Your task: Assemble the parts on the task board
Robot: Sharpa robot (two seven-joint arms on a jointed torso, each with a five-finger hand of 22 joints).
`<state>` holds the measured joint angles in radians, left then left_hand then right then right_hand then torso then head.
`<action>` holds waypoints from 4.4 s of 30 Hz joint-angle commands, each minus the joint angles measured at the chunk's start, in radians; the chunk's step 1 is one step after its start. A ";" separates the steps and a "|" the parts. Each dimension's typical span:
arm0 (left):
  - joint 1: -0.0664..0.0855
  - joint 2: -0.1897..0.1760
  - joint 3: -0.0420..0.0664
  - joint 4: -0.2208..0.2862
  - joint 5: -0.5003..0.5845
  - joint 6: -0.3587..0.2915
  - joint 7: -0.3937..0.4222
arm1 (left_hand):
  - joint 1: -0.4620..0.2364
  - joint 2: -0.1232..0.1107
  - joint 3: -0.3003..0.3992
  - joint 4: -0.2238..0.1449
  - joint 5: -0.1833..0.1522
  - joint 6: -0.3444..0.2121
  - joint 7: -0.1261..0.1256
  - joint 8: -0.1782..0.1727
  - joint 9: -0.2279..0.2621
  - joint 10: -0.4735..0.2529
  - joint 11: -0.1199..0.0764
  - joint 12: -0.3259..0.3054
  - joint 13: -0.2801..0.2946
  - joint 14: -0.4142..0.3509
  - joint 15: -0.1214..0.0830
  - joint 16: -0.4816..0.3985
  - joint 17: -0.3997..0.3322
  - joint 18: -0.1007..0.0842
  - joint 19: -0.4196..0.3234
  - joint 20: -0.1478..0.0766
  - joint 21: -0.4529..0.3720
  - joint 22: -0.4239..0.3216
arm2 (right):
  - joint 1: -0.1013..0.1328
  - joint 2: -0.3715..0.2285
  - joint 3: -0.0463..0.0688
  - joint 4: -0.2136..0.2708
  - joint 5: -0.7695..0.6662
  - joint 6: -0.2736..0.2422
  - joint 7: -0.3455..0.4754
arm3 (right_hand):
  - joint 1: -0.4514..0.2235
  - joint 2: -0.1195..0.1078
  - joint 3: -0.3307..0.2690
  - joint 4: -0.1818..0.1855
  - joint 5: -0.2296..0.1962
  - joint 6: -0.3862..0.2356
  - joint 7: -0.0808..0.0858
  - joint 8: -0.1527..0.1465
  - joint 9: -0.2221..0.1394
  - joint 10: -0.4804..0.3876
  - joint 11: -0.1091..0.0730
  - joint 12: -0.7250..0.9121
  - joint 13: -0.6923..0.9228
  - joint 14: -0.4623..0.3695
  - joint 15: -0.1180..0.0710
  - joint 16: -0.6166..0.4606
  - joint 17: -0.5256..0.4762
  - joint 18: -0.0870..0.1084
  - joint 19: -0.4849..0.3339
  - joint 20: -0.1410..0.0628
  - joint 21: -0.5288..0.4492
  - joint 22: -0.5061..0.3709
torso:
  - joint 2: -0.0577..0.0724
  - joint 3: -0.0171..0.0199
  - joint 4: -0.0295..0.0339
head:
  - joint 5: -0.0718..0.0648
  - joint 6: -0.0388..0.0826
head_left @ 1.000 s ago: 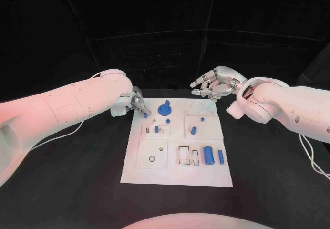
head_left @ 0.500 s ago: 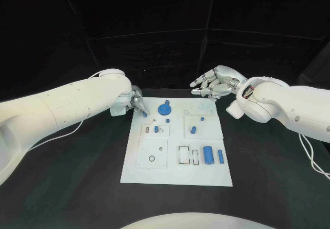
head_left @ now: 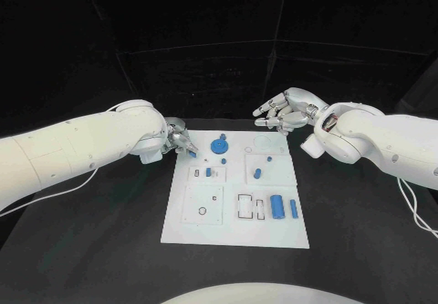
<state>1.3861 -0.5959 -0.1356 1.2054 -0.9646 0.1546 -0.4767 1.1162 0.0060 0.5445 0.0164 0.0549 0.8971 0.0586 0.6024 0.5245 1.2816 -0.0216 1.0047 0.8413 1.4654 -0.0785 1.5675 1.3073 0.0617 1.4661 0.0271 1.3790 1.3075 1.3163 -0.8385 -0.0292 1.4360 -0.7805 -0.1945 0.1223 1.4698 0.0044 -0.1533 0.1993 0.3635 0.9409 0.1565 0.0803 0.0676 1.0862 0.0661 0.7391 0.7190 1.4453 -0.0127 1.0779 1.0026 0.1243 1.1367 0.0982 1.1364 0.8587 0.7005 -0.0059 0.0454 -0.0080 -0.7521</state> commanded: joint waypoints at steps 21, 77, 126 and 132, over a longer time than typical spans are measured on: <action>-0.041 -0.133 -0.031 0.255 -0.139 -0.186 0.030 | -0.025 -0.027 0.171 -0.134 0.002 0.004 -0.007 0.022 0.004 0.016 -0.003 -0.007 -0.011 0.105 -0.004 0.003 0.263 -0.007 0.024 -0.002 -0.001 0.029 | 0.001 0.005 0.000 -0.012 0.006 0.010 0.012 | 0.001 0.009 -0.002 0.000 0.004 -0.003 -0.003 0.003 0.000 -0.006 -0.002 -0.005 -0.003 -0.003 0.002 -0.006 0.001 0.018 -0.006 0.002 -0.006 0.000 | -0.002 -0.0010 0.0047 | 0.010 -0.008; -0.073 -0.150 -0.045 0.298 -0.158 -0.345 0.040 | -0.036 -0.057 0.182 -0.140 0.001 0.015 -0.016 0.046 0.010 0.034 -0.010 0.000 -0.006 0.105 -0.009 0.003 0.263 -0.011 0.030 -0.006 0.011 0.044 | 0.001 0.004 0.000 -0.011 0.006 0.007 0.018 | -0.002 0.011 -0.003 0.004 0.007 -0.003 -0.002 0.004 0.001 -0.005 -0.001 -0.006 -0.007 -0.003 0.002 -0.009 0.000 0.019 -0.006 0.002 -0.010 -0.003 | -0.003 -0.0007 0.0065 | 0.007 -0.022; -0.103 -0.124 -0.045 0.278 -0.256 -0.255 0.019 | -0.027 -0.071 0.185 -0.146 0.001 0.013 -0.018 0.051 0.010 0.037 -0.012 -0.002 -0.010 0.105 -0.011 0.003 0.263 -0.011 0.031 -0.007 0.012 0.046 | 0.001 0.009 0.000 -0.018 0.006 0.011 0.020 | -0.005 0.013 -0.004 0.007 0.007 -0.003 -0.002 0.004 0.001 -0.004 -0.001 -0.006 -0.009 -0.003 0.002 -0.009 0.001 0.019 -0.005 0.002 -0.010 -0.003 | -0.003 -0.0008 0.0062 | 0.005 -0.034; -0.103 -0.121 -0.045 0.276 -0.256 -0.264 0.020 | -0.027 -0.071 0.185 -0.145 0.001 0.014 -0.018 0.052 0.010 0.037 -0.012 -0.002 -0.009 0.105 -0.011 0.003 0.263 -0.011 0.030 -0.008 0.011 0.045 | 0.001 0.010 0.000 -0.019 0.006 0.012 0.019 | -0.005 0.013 -0.004 0.007 0.007 -0.003 -0.002 0.004 0.001 -0.004 -0.001 -0.006 -0.009 -0.003 0.002 -0.009 0.001 0.019 -0.005 0.002 -0.010 -0.003 | -0.003 0.0000 0.0053 | 0.006 -0.034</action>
<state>1.2860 -0.7205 -0.1775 1.4775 -1.2183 -0.1317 -0.4572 1.0819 -0.0649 0.6307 -0.0319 0.0535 0.9110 0.0448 0.6506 0.5335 1.3127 -0.0315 0.9996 0.8318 1.4690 -0.0821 1.5675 1.3073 0.0617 1.4661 0.0271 1.3845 1.3075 1.3155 -0.8293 -0.0299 1.4166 -0.7781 -0.1897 0.1320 1.4659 0.0083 -0.1566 0.2026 0.3666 0.9409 0.1565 0.0803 0.0675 1.0862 0.0661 0.7392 0.7120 1.4453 -0.0127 1.0741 1.0026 0.1243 1.1368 0.0983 1.1318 0.8569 0.6975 -0.0065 0.0509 -0.0027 -0.7860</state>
